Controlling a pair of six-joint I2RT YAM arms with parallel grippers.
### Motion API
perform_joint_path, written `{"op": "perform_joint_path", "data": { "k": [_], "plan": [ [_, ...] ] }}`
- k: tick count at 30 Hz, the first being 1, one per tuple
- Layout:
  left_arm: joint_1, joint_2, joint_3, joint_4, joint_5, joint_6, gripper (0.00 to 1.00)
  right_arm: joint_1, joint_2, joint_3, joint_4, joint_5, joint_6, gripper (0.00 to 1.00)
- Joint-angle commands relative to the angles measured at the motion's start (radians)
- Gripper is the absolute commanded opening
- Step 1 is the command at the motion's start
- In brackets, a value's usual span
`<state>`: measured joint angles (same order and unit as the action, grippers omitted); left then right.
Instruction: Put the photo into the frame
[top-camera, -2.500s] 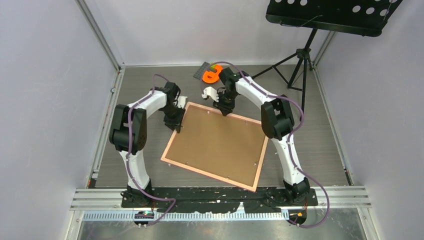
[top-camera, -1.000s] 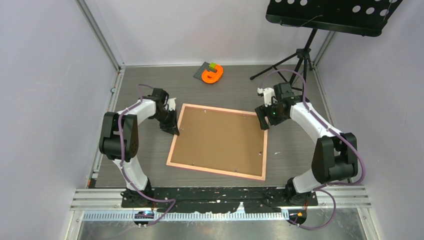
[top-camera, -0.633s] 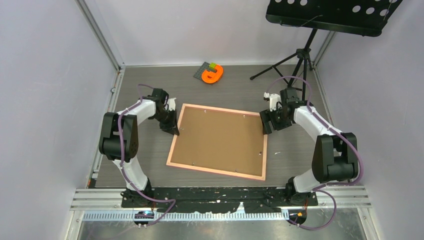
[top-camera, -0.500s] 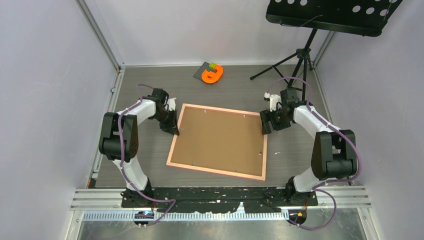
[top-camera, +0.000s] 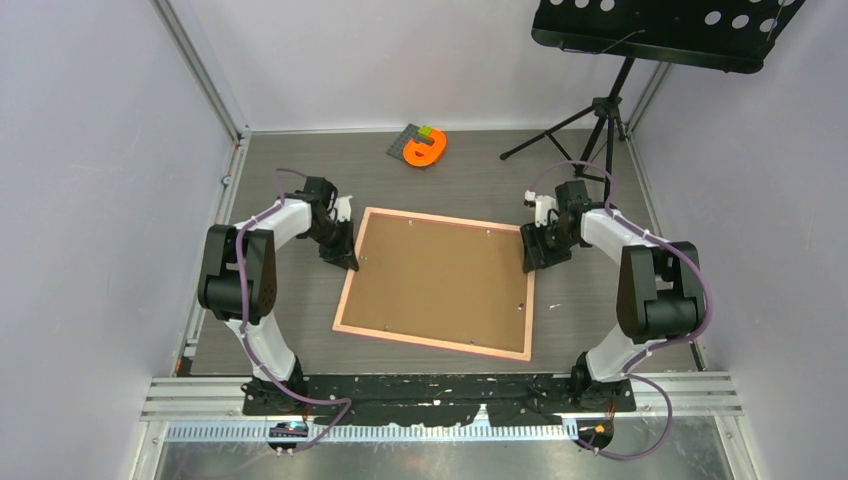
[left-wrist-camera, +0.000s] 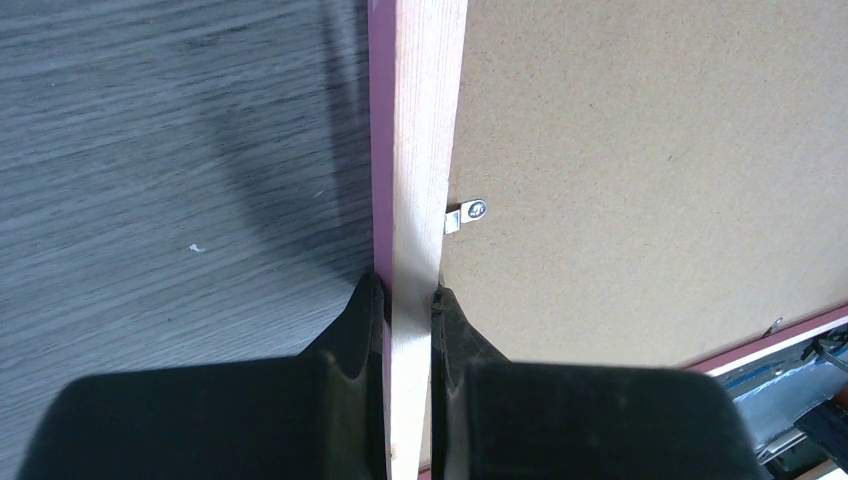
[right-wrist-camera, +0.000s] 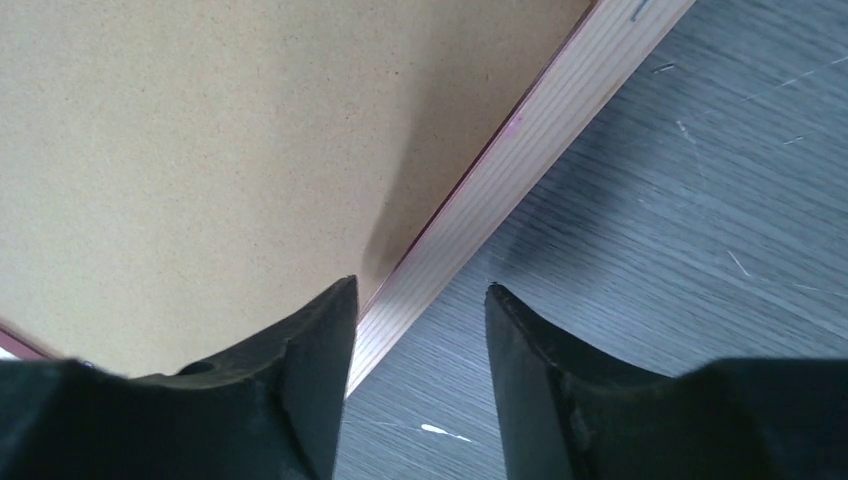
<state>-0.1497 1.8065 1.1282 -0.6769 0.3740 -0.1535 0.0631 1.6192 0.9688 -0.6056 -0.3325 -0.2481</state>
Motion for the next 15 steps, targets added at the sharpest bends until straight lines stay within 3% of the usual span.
{"op": "perform_joint_path", "data": {
  "k": [1, 11, 15],
  "plan": [
    [0.002, -0.017, -0.016, -0.003, 0.075, -0.012, 0.0, -0.006, 0.024, 0.008, 0.025, -0.012, 0.011, 0.51],
    [0.004, -0.058, -0.03, -0.018, 0.109, 0.012, 0.0, -0.005, 0.109, 0.081, 0.03, -0.025, 0.015, 0.15],
    [0.004, -0.057, -0.024, -0.05, 0.147, 0.038, 0.0, 0.001, 0.183, 0.171, 0.024, -0.036, 0.01, 0.06]
  ]
}}
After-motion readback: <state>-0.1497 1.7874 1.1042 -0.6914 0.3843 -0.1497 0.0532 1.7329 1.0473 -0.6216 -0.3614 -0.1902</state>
